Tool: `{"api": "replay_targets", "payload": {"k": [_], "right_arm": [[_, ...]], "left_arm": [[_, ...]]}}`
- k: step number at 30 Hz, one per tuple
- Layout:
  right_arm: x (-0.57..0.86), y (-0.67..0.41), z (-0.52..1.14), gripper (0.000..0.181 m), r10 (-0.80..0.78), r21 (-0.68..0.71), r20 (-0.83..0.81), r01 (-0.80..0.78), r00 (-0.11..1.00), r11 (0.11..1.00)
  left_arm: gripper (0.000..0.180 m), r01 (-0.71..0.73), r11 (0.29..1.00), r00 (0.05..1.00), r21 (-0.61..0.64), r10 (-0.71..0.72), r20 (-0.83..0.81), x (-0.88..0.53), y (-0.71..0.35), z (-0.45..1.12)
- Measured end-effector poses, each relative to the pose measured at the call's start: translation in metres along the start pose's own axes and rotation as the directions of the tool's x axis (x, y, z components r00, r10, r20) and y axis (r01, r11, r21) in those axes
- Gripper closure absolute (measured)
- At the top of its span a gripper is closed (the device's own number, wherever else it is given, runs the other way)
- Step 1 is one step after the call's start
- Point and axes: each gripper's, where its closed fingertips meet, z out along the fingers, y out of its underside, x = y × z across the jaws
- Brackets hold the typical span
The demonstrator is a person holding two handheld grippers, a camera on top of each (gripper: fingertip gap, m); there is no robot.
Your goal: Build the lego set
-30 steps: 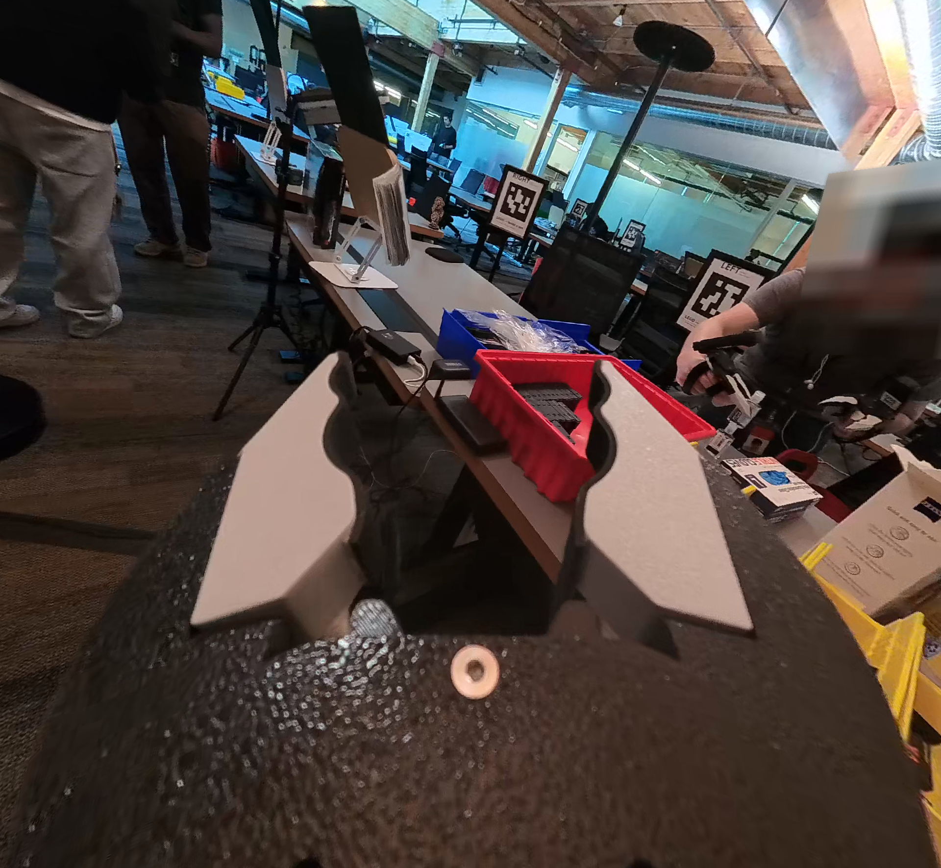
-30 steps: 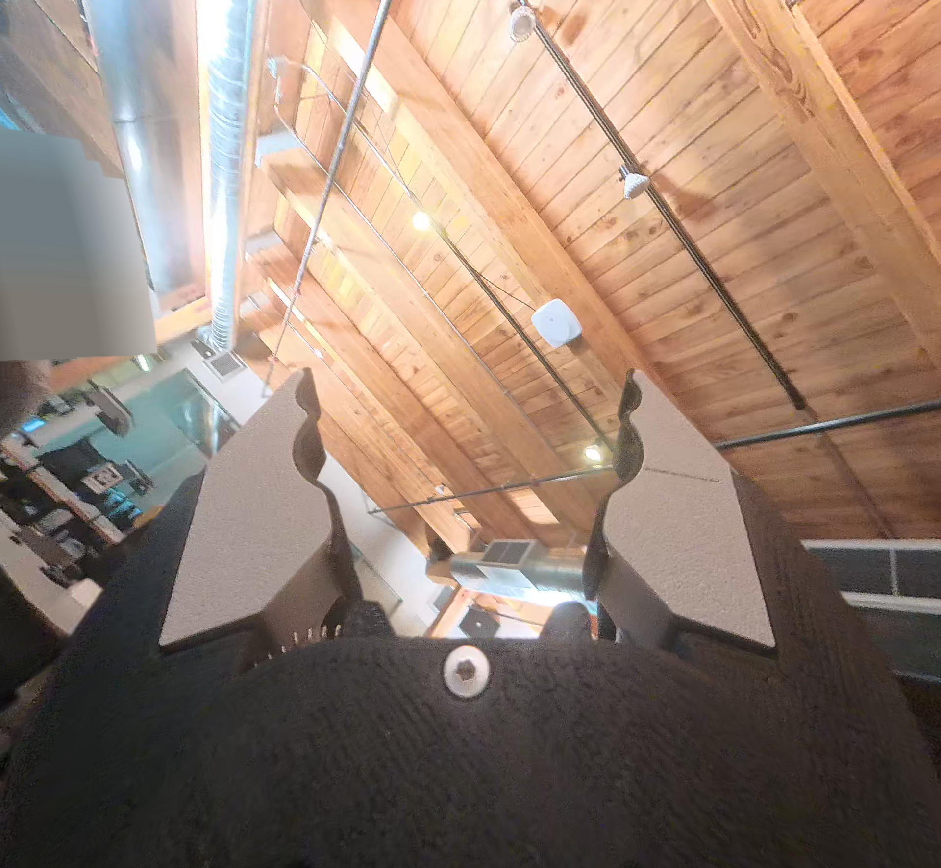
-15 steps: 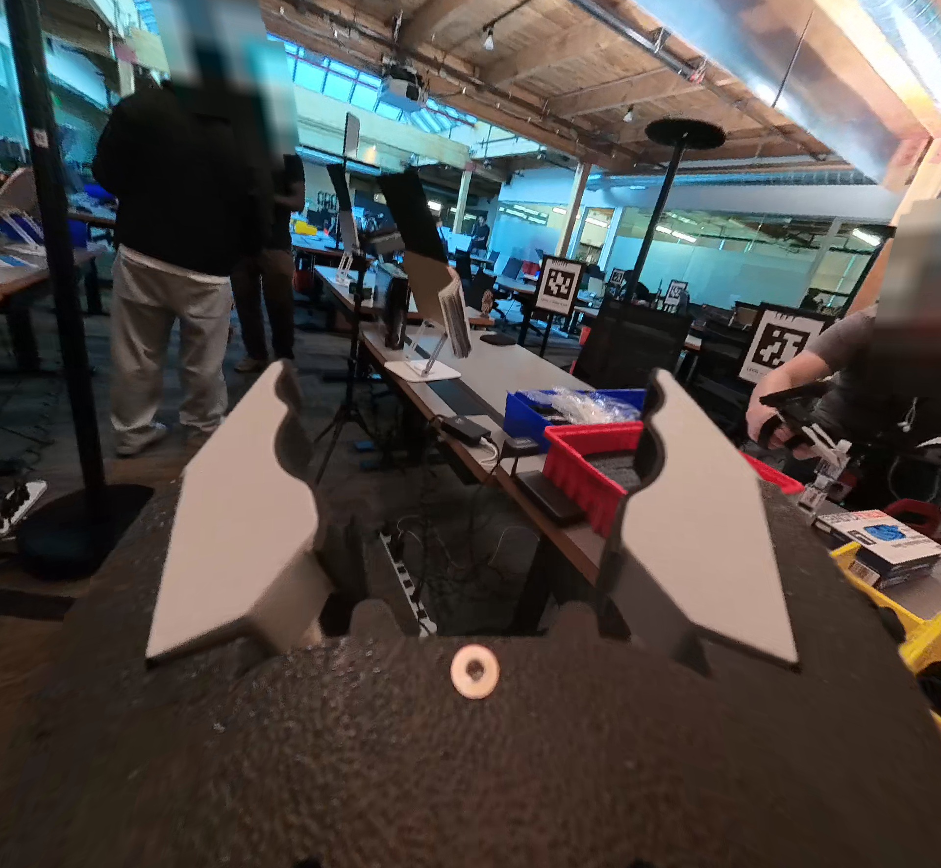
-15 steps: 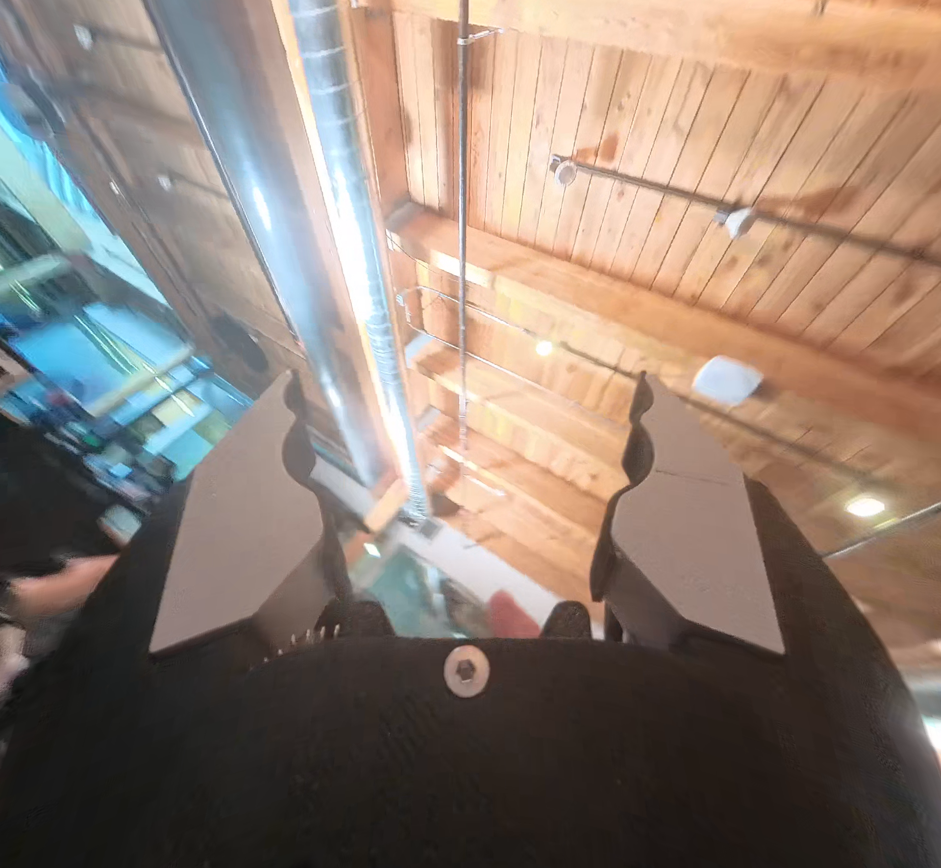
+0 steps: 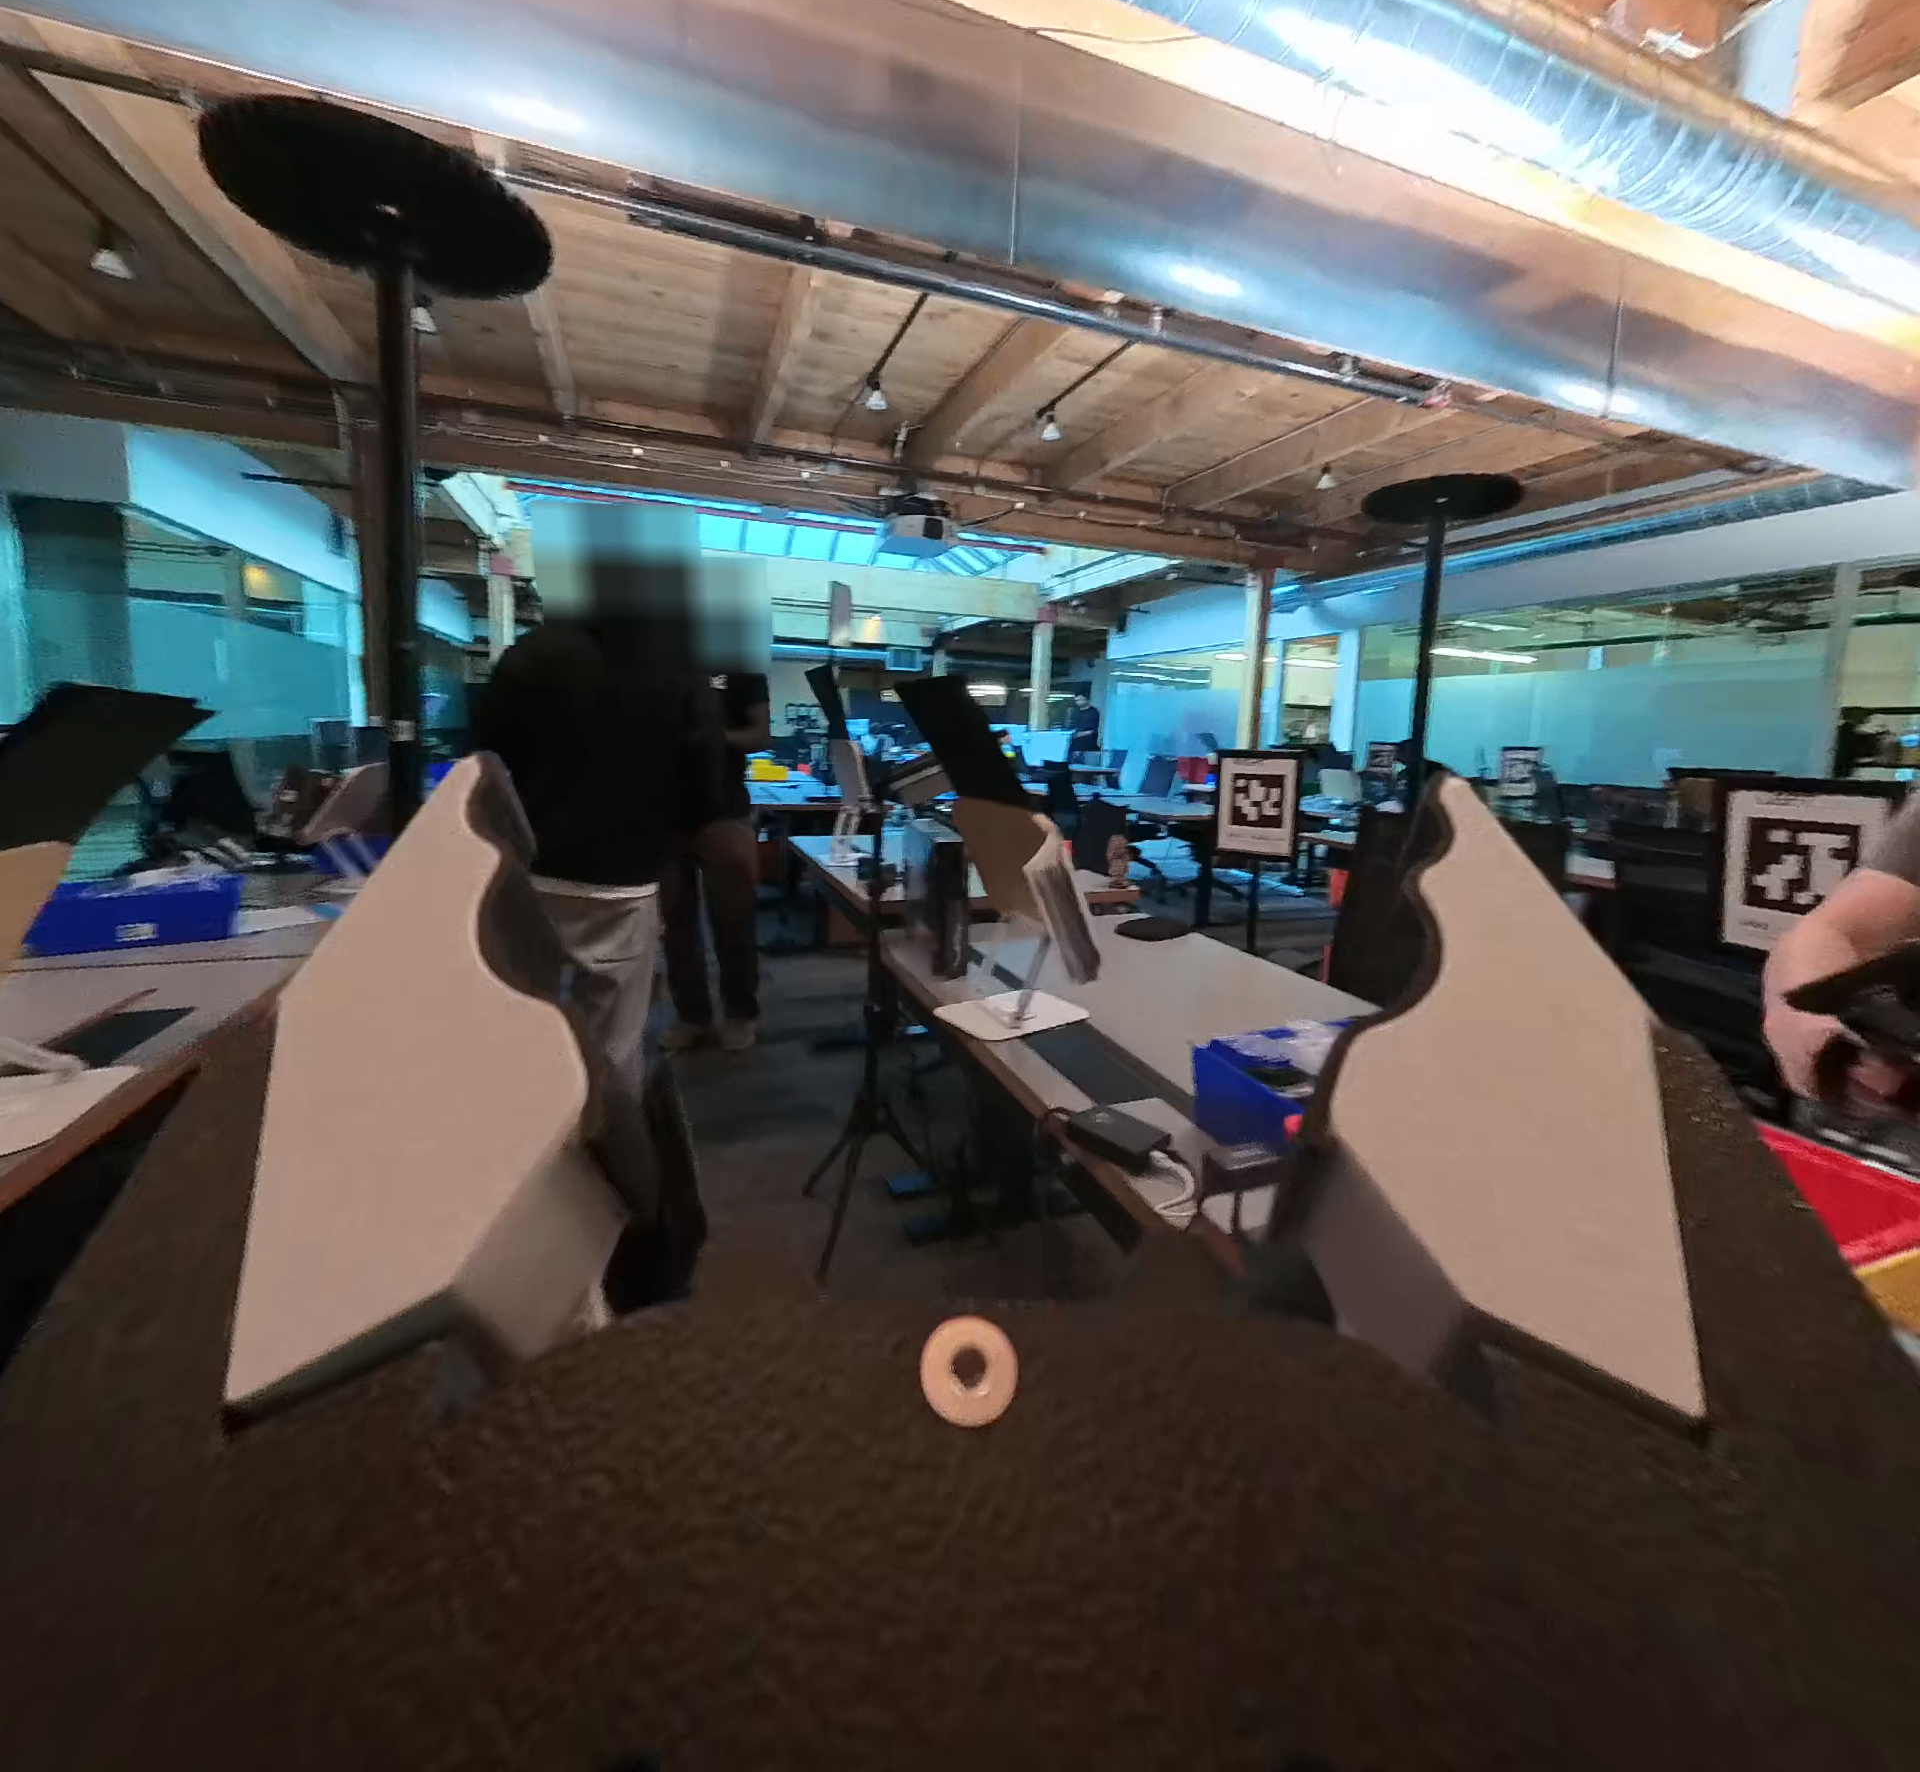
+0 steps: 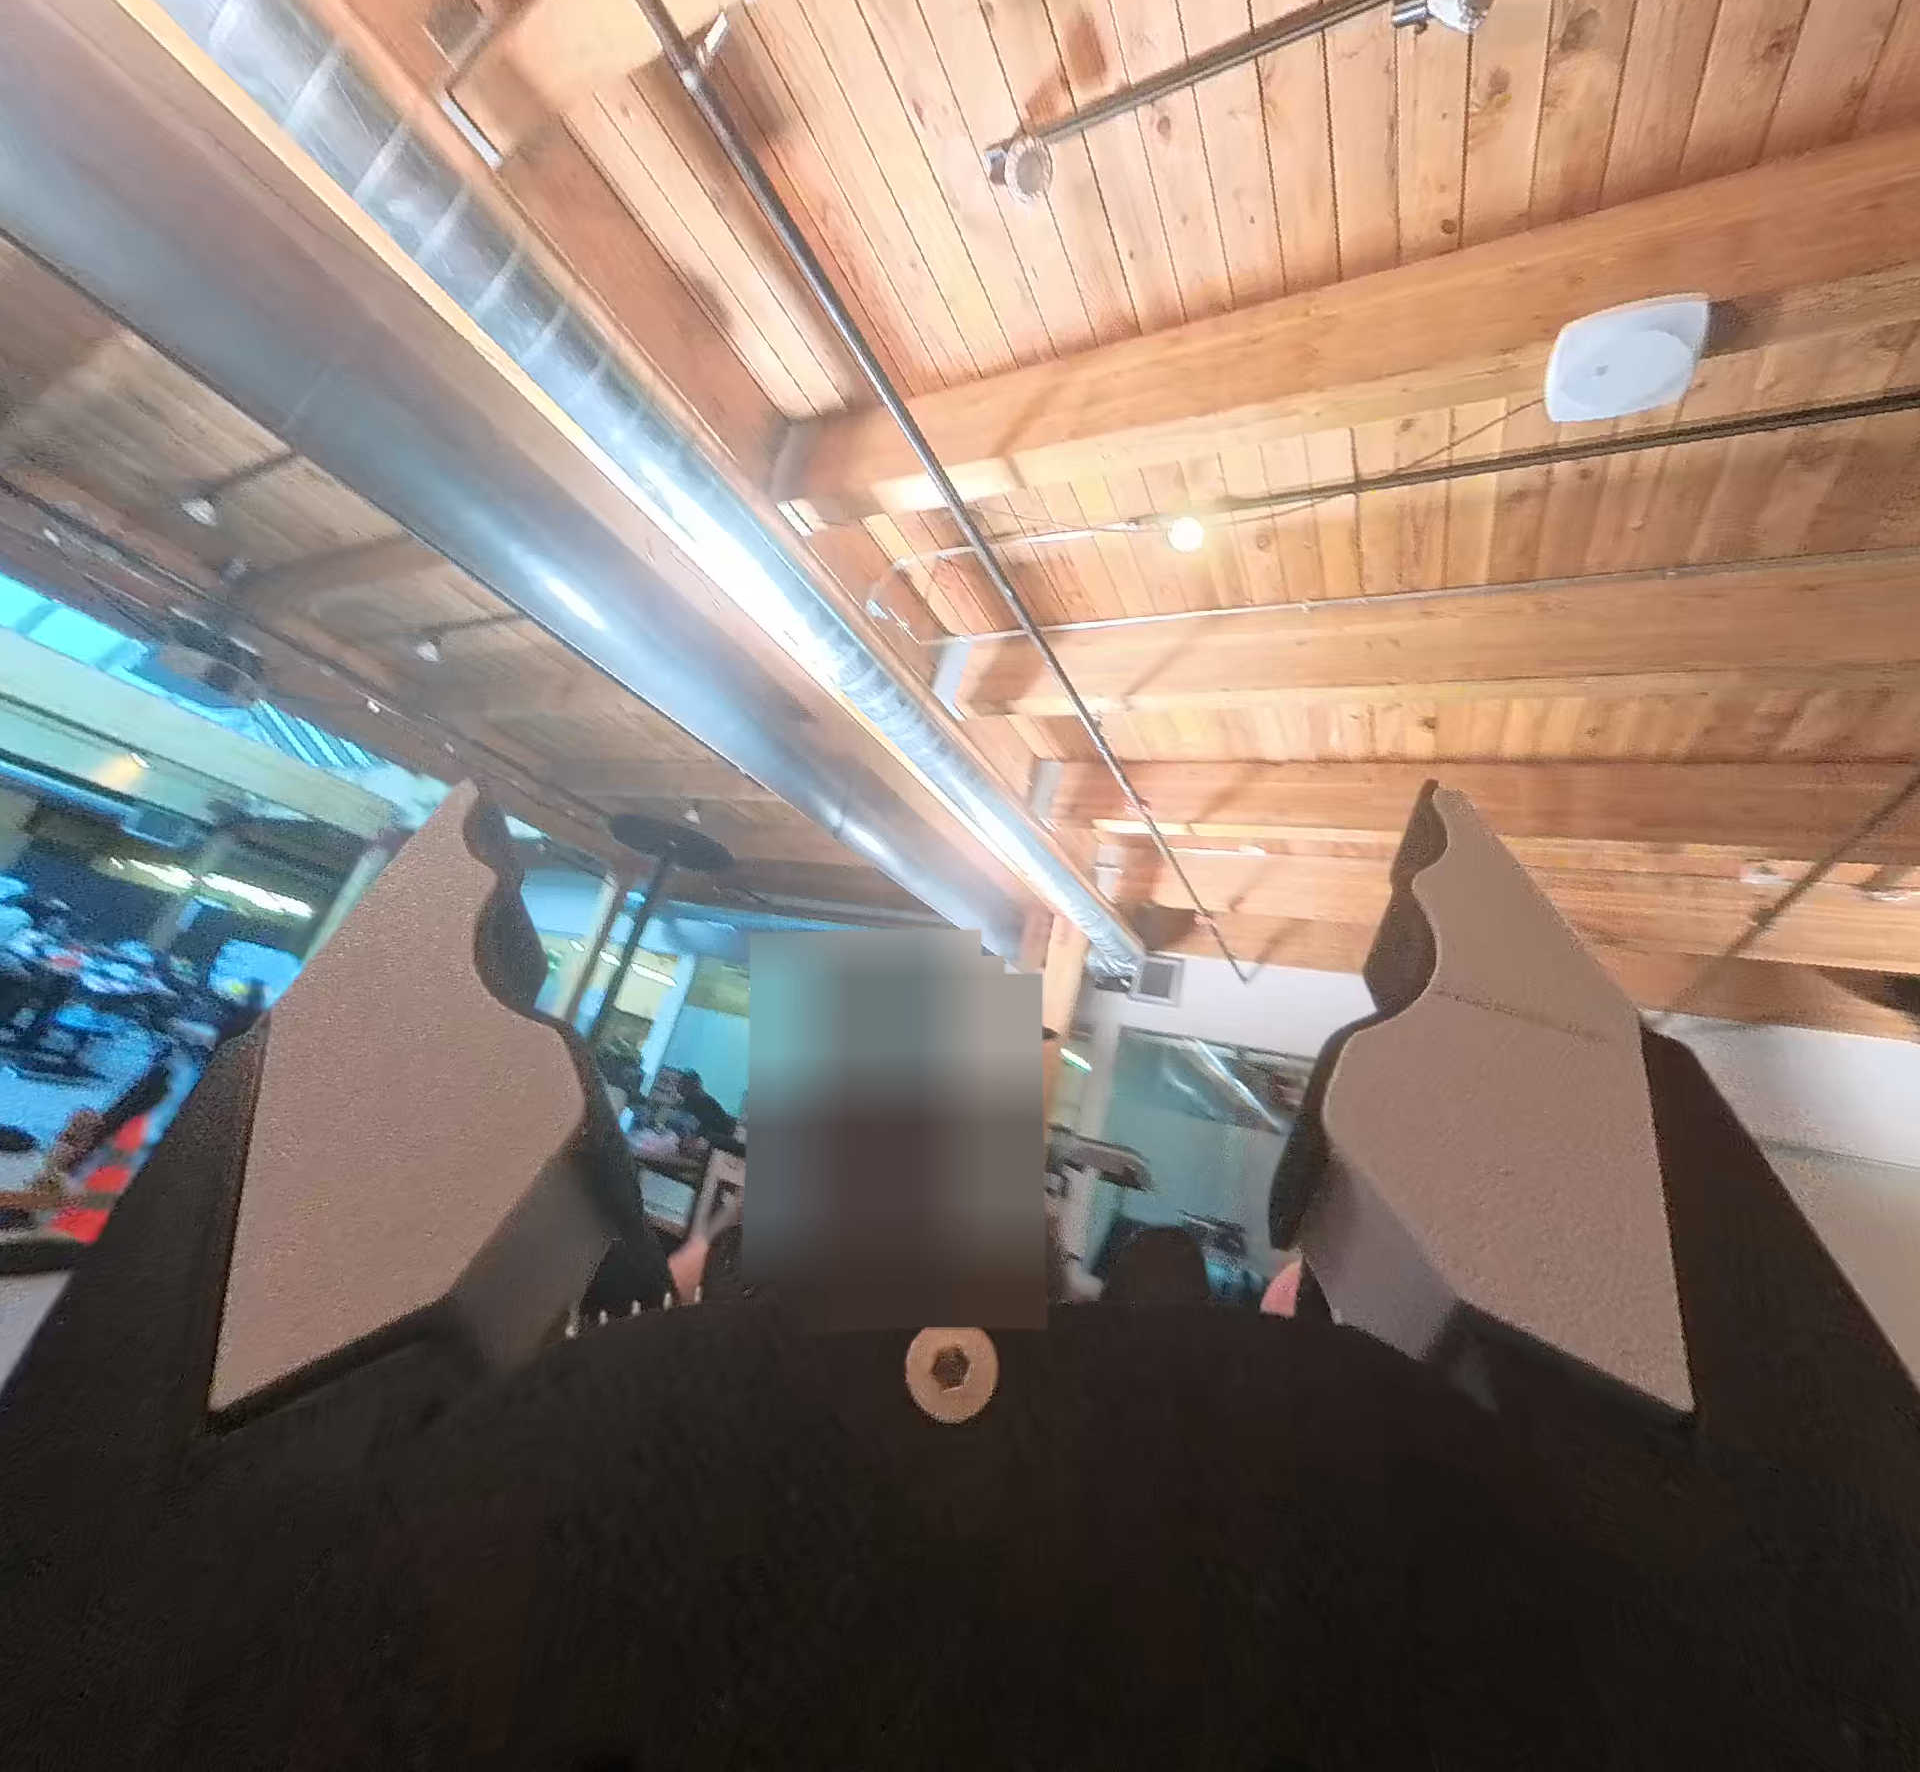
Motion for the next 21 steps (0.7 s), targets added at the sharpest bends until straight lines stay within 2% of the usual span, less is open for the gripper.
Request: {"api": "replay_targets", "payload": {"k": [5,9,14,21], "right_arm": [[0.056,-0.029,-0.045,0.021,-0.166,-0.102,-0.078,0.158,0.983,0.982],[0.106,-0.055,-0.100,0.022,-0.272,-0.239,-0.130,0.236,0.953,0.942],[0.154,-0.081,-0.157,0.024,-0.401,-0.414,-0.157,0.309,0.902,0.856],[0.225,-0.131,-0.220,0.029,-0.477,-0.489,-0.263,0.310,0.838,0.815]], "left_arm": [[0.023,0.070,0.998,0.976,-0.005,-0.070,-0.208,0.061,0.013,0.039],[0.023,0.145,0.988,0.904,-0.048,-0.153,-0.399,0.137,0.035,0.056],[0.023,0.230,0.959,0.769,-0.167,-0.285,-0.572,0.233,0.045,0.044],[0.025,0.196,0.949,0.532,-0.245,-0.313,-0.787,0.343,0.023,-0.022]]}}
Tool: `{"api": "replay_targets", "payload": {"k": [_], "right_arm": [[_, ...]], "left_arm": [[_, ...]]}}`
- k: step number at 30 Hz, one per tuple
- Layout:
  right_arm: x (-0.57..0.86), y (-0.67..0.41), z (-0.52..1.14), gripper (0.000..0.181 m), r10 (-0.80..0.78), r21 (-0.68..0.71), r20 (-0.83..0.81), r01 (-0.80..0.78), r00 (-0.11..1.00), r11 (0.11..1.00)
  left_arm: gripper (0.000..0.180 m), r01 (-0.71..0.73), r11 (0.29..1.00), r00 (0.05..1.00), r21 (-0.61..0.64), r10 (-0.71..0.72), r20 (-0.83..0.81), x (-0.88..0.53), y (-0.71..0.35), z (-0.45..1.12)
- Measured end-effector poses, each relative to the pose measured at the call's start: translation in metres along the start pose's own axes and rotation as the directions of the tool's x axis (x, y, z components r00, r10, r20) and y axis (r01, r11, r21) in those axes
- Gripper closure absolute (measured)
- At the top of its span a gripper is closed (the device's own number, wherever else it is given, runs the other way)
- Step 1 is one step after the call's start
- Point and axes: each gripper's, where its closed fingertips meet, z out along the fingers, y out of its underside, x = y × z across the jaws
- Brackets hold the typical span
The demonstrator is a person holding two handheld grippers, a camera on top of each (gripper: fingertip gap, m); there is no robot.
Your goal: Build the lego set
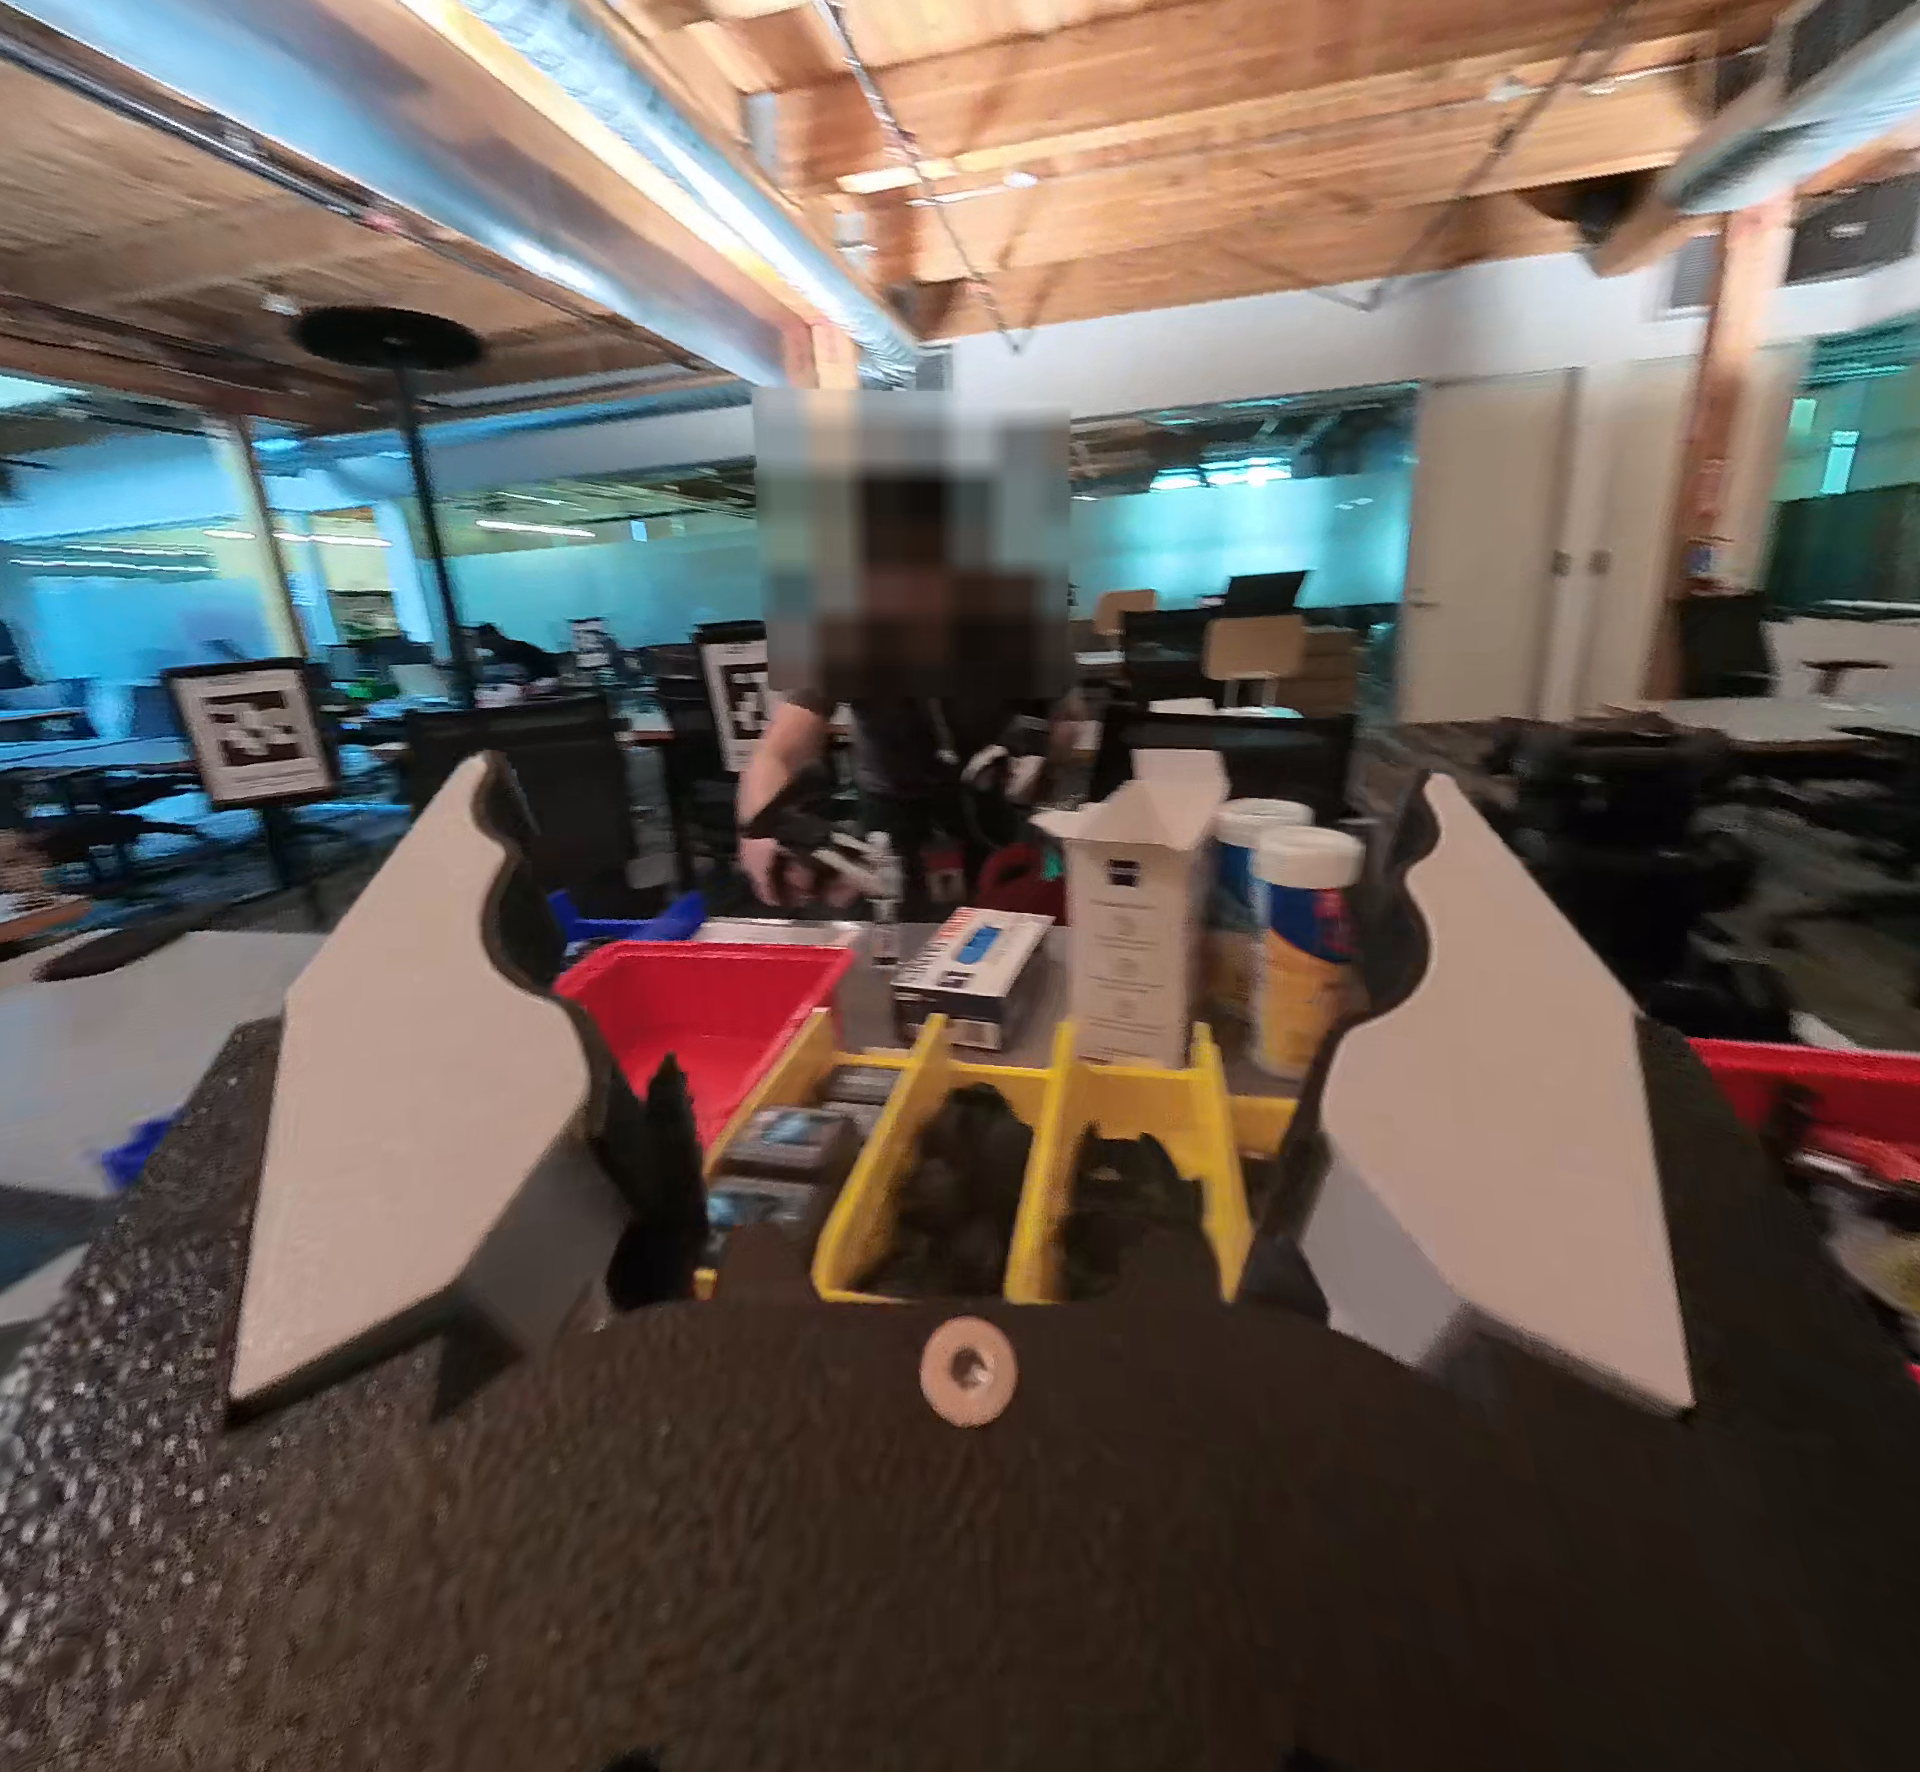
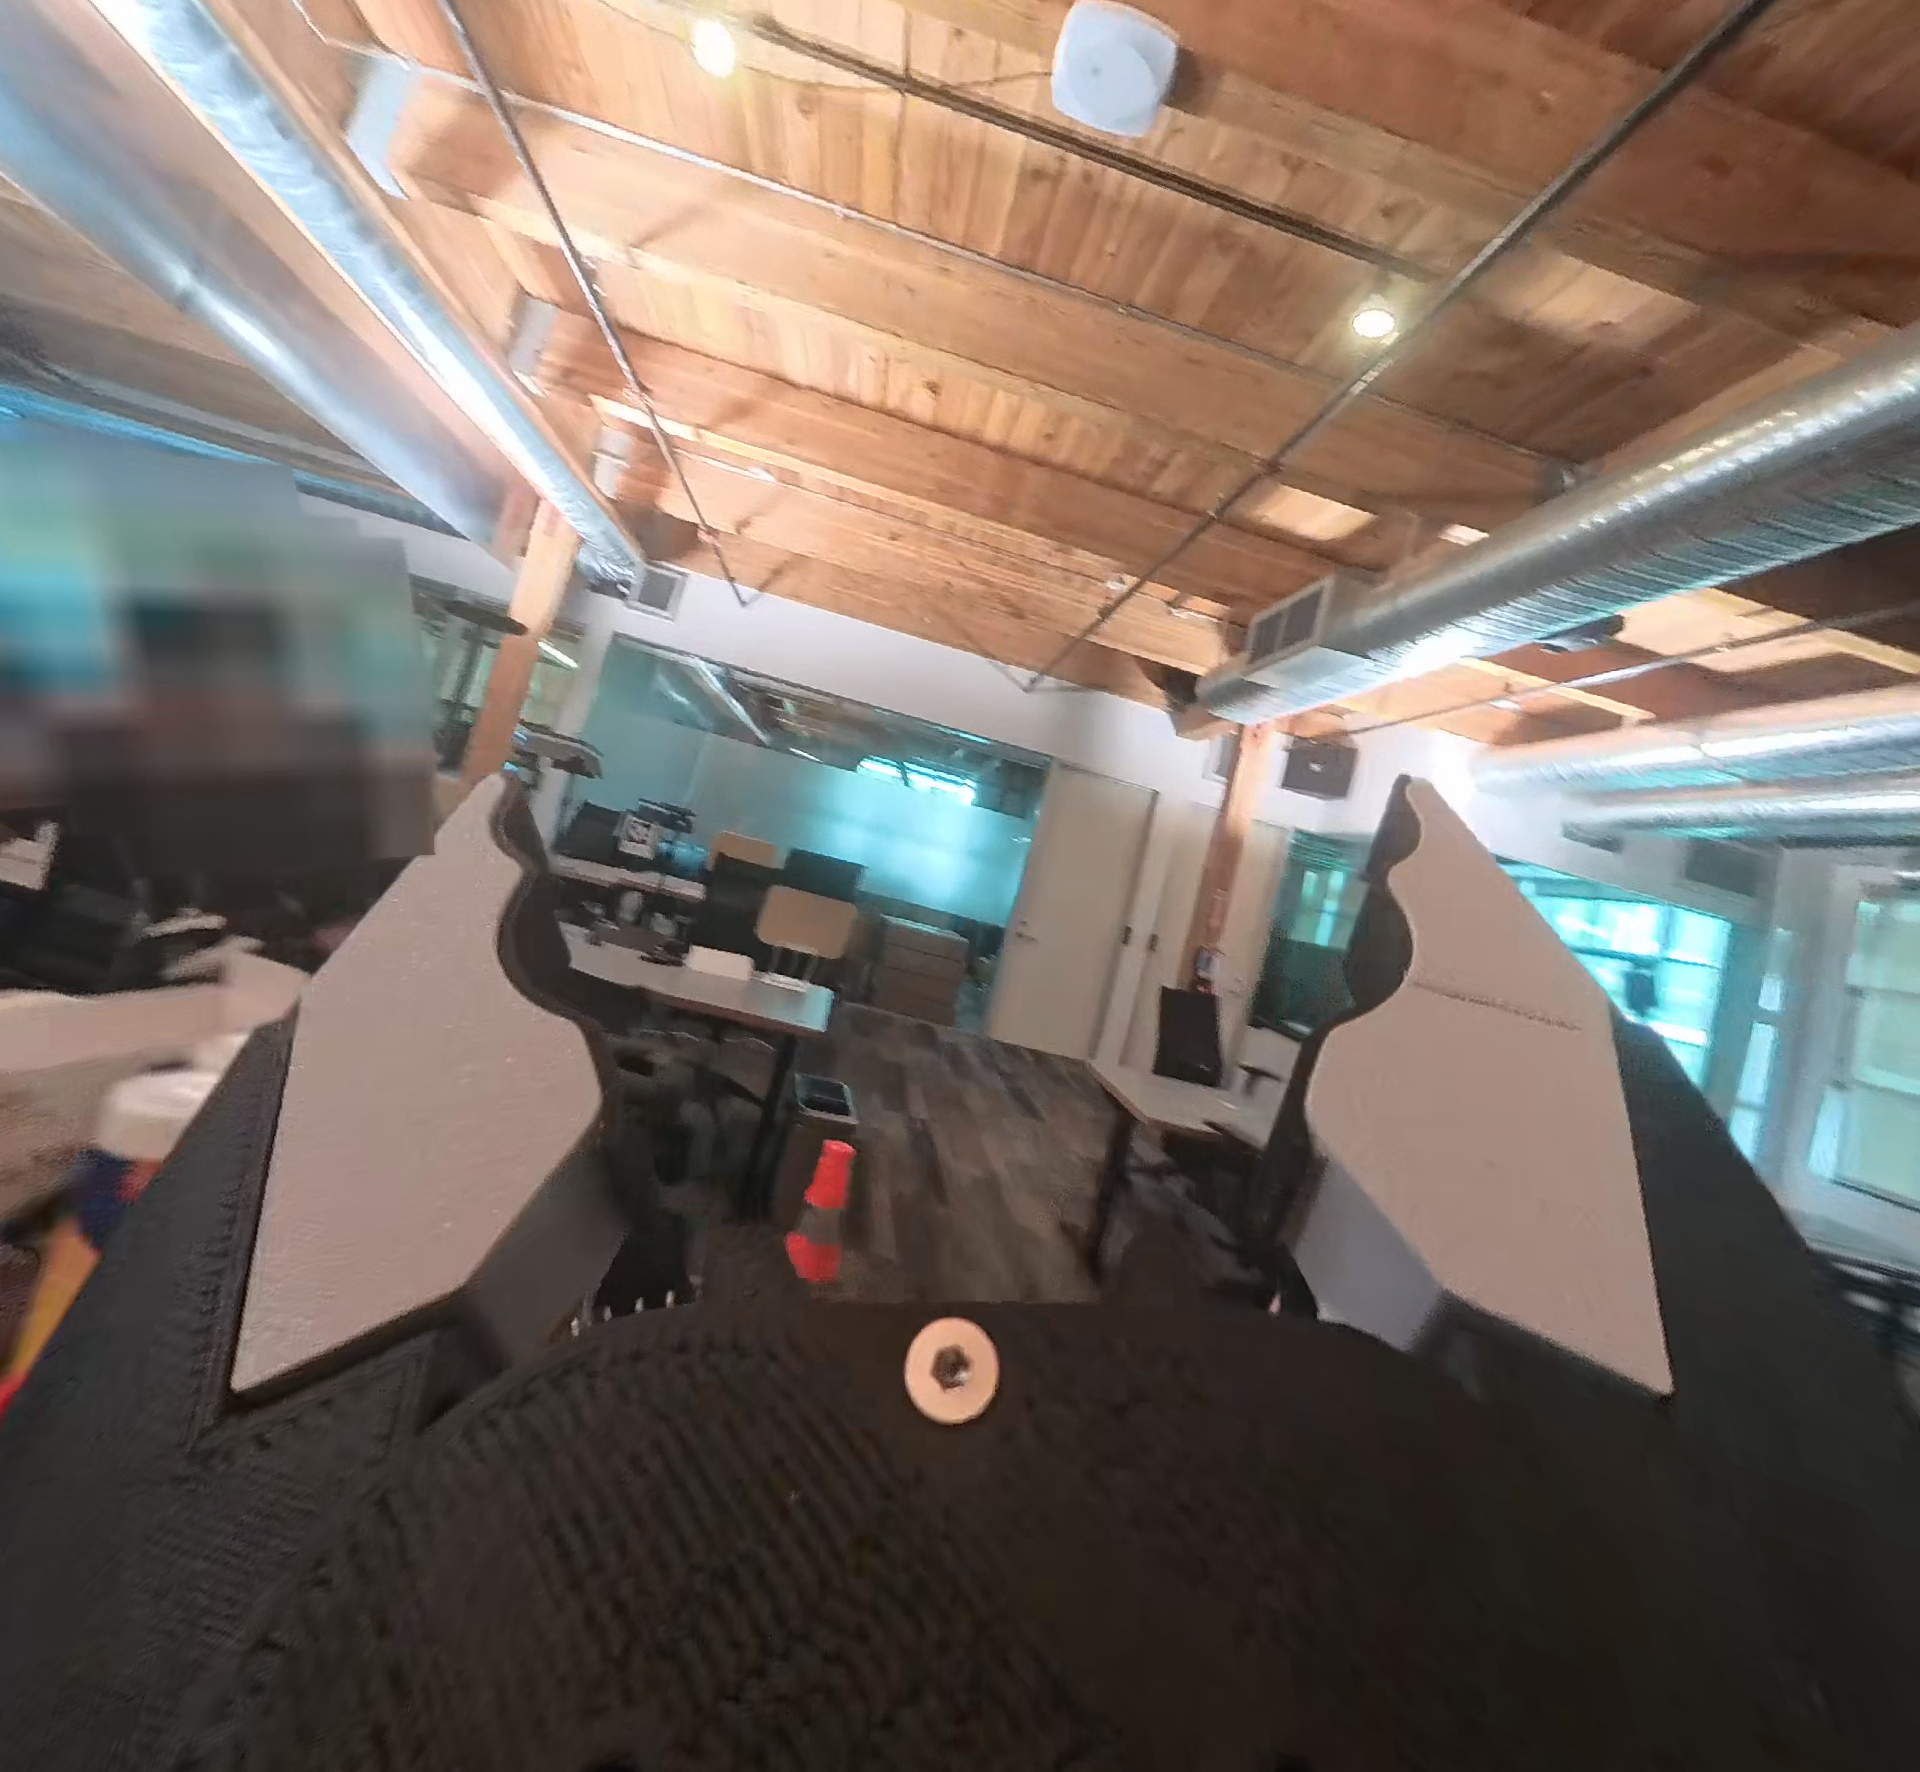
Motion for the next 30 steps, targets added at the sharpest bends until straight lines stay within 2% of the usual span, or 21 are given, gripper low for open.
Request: {"api": "replay_targets", "payload": {"k": [5,11,15,19,22,26,30], "right_arm": [[0.120,-0.005,-0.057,0.031,-0.209,-0.122,-0.119,0.195,0.971,0.973],[0.281,-0.006,-0.156,0.050,-0.291,-0.263,-0.206,0.233,0.934,0.936],[0.366,0.002,-0.207,0.061,-0.330,-0.394,-0.188,0.237,0.925,0.888],[0.427,0.006,-0.242,0.076,-0.404,-0.460,-0.185,0.284,0.896,0.841],[0.457,0.030,-0.253,0.087,-0.390,-0.507,-0.168,0.259,0.905,0.822],[0.475,0.087,-0.242,0.108,-0.307,-0.524,-0.161,0.183,0.938,0.832],[0.481,0.160,-0.200,0.133,-0.208,-0.531,-0.122,0.114,0.970,0.840]], "left_arm": [[0.029,0.119,0.991,0.962,-0.057,-0.129,-0.242,0.139,0.024,0.038],[0.047,0.201,0.978,0.830,-0.063,-0.204,-0.520,0.372,0.015,0.050],[0.056,0.284,0.950,0.688,-0.129,-0.296,-0.662,0.527,0.013,0.032],[0.066,0.286,0.936,0.547,-0.204,-0.334,-0.768,0.653,0.011,0.009],[0.087,0.234,0.954,0.483,-0.188,-0.282,-0.829,0.717,0.011,0.000],[0.111,0.176,0.970,0.458,-0.168,-0.232,-0.858,0.770,0.026,0.019],[0.132,0.192,0.967,0.483,-0.169,-0.243,-0.842,0.814,0.050,0.066]]}}
